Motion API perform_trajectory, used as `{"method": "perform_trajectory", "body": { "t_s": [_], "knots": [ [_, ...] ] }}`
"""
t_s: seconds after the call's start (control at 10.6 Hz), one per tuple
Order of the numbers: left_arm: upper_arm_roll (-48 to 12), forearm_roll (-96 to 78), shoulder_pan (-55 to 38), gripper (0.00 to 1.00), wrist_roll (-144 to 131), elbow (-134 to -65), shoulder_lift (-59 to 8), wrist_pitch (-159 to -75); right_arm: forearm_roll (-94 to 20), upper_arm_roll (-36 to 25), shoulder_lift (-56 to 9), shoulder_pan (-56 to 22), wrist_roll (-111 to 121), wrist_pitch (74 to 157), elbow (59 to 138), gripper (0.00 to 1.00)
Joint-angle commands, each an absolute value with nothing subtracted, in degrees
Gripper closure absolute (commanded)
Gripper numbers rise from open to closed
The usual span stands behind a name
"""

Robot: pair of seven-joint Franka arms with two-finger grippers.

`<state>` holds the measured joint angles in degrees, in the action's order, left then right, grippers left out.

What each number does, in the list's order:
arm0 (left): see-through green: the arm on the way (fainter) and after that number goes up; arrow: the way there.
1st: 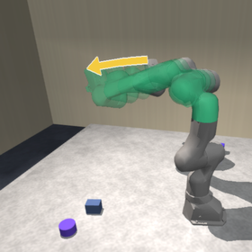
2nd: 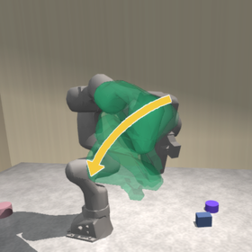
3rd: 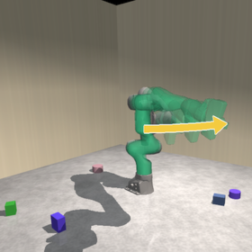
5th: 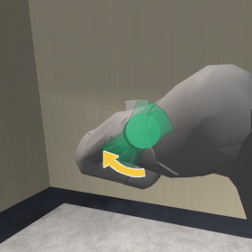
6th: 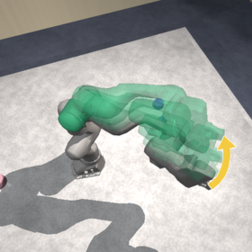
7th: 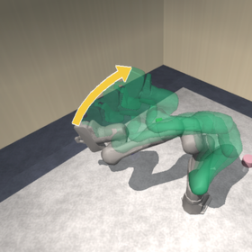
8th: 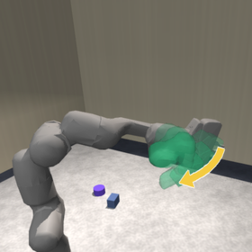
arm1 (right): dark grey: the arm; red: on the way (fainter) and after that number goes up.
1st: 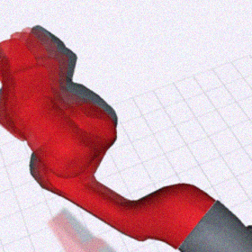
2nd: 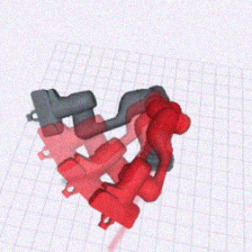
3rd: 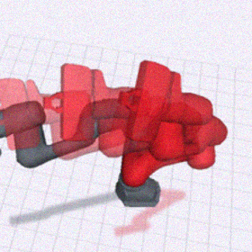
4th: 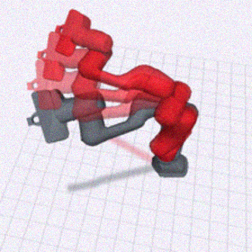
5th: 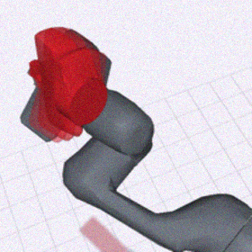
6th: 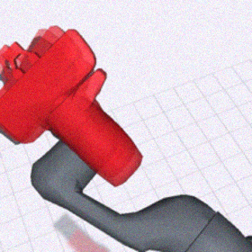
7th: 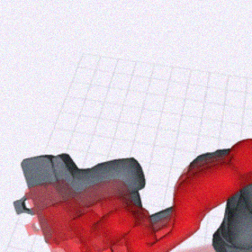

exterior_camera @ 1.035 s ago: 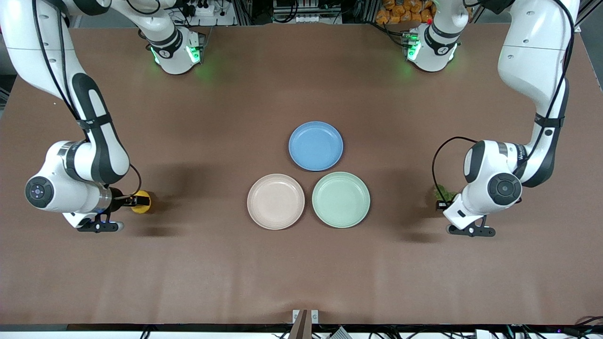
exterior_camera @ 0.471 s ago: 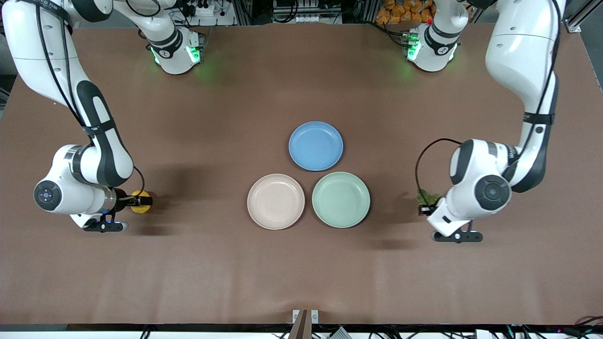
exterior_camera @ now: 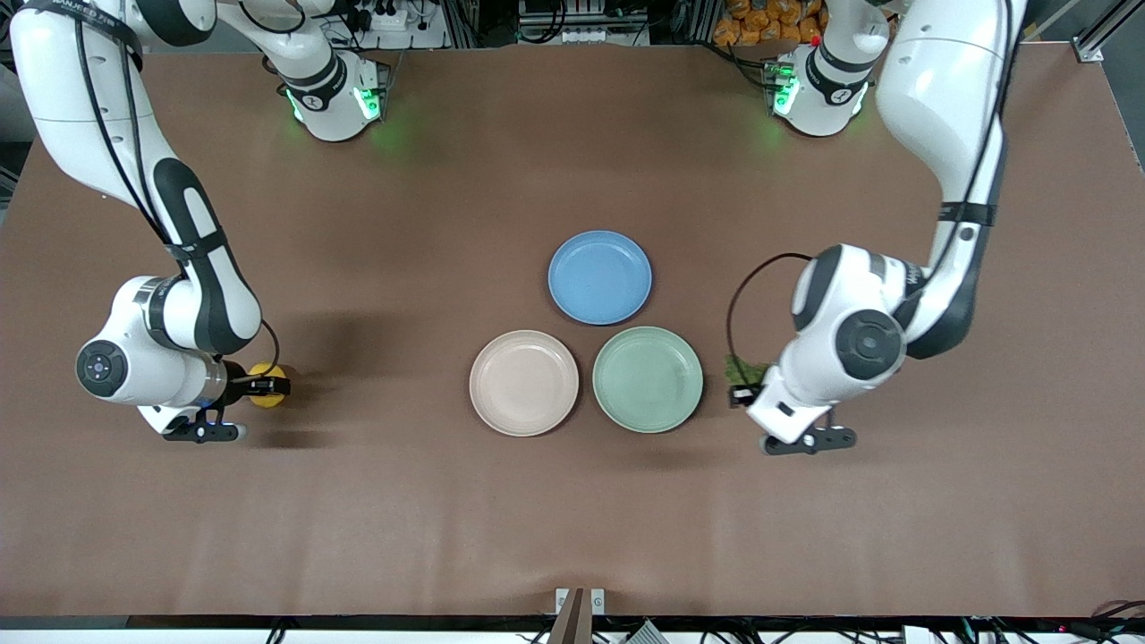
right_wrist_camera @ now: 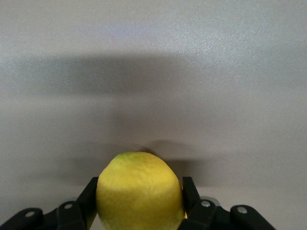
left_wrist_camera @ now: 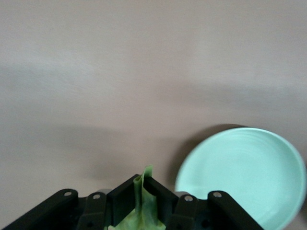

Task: Place lemon and lettuce in plates
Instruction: 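Carry the lettuce over the green plate while the right gripper carries the lemon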

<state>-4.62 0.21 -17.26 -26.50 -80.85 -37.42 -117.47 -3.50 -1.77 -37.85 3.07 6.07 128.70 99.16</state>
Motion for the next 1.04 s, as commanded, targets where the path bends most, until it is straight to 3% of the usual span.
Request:
{"method": "perform_trajectory", "body": {
  "t_s": [0.0, 0.94],
  "knots": [
    [-3.87, -1.05, -22.14, 1.0, -31.46, -76.91, -39.2, -115.84, -3.25, -1.49, -37.27, 2.64, 5.45, 129.82, 100.55, 1.0],
    [-3.96, -3.16, -29.62, 1.0, -35.51, -75.85, -47.19, -127.52, -3.6, -1.49, -37.0, -14.4, -28.54, 129.37, 94.49, 1.0]
  ]
}}
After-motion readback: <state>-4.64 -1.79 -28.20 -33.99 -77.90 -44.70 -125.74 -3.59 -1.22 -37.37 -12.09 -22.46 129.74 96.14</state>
